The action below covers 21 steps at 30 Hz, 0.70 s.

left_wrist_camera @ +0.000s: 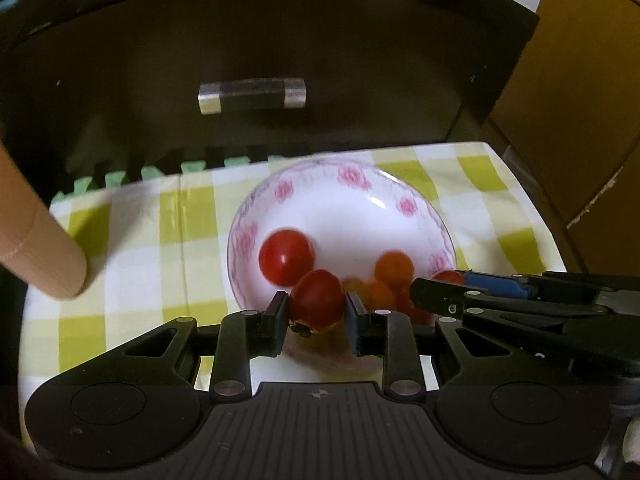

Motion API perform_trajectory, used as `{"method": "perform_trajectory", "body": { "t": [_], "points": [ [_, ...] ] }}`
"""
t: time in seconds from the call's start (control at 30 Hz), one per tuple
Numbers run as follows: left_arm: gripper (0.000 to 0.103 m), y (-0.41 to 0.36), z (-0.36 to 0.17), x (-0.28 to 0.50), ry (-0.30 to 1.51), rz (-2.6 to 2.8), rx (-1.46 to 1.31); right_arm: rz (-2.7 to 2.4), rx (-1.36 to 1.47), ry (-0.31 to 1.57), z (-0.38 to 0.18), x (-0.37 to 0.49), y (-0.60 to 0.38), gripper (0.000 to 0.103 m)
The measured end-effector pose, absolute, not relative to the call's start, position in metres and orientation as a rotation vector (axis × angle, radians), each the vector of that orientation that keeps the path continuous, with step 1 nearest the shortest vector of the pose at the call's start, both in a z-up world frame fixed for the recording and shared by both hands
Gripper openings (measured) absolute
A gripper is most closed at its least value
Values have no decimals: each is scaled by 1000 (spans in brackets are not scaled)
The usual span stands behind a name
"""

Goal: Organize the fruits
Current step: 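Open the left tool to drop its cherry tomato while the right tool releases its tomato into the bowl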

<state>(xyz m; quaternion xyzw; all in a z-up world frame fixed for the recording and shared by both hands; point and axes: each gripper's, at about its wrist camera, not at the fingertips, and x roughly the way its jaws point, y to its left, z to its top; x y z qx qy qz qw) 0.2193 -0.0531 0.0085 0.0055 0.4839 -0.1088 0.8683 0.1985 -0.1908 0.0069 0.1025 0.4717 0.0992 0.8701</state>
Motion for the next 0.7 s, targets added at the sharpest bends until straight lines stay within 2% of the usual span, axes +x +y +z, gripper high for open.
{"method": "perform_trajectory", "body": {
  "t": [0.7],
  "points": [
    [36,-54,-3,254,1026,-206,-15,207,282,989,-15,243,-198,30]
  ]
}}
